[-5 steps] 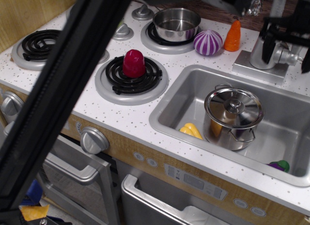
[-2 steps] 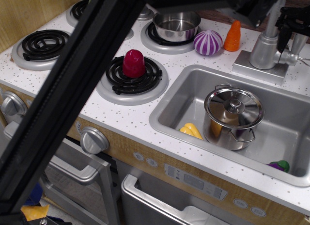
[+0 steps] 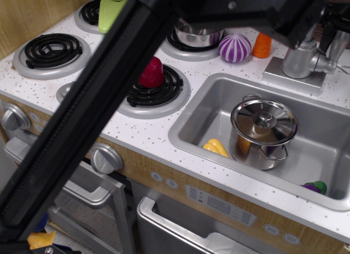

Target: Turn lever vertical to front

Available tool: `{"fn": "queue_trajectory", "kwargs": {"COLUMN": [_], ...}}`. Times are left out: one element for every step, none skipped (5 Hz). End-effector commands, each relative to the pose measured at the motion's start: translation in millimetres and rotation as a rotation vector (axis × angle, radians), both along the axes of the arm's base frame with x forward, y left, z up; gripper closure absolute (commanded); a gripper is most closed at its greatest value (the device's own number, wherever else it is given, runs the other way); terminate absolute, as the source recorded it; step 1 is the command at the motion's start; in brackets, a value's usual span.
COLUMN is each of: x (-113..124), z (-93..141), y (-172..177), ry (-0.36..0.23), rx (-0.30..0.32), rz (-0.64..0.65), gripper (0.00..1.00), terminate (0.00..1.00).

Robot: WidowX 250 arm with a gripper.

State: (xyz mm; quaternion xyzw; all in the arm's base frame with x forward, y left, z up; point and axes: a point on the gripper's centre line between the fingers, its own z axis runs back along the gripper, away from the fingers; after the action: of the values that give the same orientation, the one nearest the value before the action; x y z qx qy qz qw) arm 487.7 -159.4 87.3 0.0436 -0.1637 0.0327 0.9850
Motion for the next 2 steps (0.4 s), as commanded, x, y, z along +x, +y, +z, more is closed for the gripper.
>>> {"fn": "queue_trajectory", "kwargs": {"x": [16.9, 22.4], "z": [33.4, 35.1], "y": [8.0, 11.6], "ry": [-0.089, -0.099], "rx": [-0.021, 0.001], "rz": [-0.002, -0.002], "gripper": [0.00, 0.00], "terminate": [0.00, 0.00]}}
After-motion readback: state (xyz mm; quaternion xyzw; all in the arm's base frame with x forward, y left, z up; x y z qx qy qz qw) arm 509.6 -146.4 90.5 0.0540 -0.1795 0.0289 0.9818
